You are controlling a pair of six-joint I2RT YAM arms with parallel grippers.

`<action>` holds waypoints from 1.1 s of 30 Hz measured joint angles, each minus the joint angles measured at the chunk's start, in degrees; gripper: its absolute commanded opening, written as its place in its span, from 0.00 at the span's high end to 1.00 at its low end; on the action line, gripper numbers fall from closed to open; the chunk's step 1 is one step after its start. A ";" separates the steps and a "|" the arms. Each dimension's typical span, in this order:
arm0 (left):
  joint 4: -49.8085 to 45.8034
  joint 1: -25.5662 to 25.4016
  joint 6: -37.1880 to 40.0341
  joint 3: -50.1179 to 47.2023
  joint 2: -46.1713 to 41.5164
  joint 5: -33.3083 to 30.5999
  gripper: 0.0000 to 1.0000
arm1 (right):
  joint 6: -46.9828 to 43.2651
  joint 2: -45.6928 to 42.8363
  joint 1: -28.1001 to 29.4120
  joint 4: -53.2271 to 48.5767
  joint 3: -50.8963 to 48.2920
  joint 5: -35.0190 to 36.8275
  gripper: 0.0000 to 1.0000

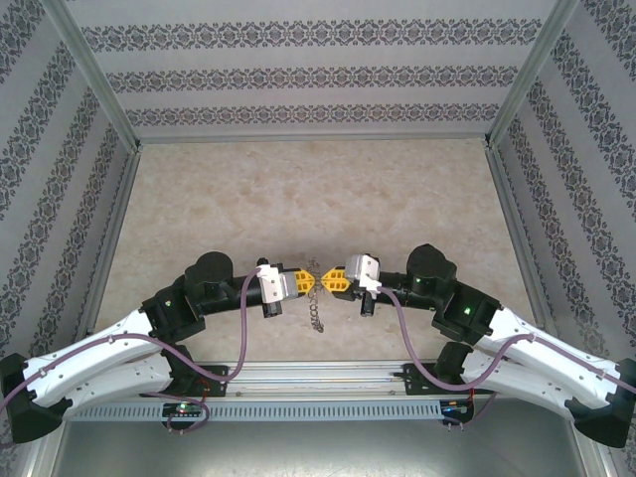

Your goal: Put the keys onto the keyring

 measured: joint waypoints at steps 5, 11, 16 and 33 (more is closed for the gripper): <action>0.00 0.00 0.00 0.00 0.00 -0.04 1.00 | -0.04 0.00 0.00 0.24 -0.13 0.44 1.00; -0.02 0.00 0.00 -0.02 0.00 -0.04 1.00 | -0.15 -0.28 0.00 0.90 -0.66 0.48 1.00; 0.00 0.00 0.00 -0.02 0.00 -0.04 1.00 | -0.15 -0.44 0.00 0.87 -0.74 0.70 1.00; -0.11 0.00 0.00 -0.02 0.00 -0.07 1.00 | -0.15 -0.39 -0.02 0.92 -0.76 0.72 1.00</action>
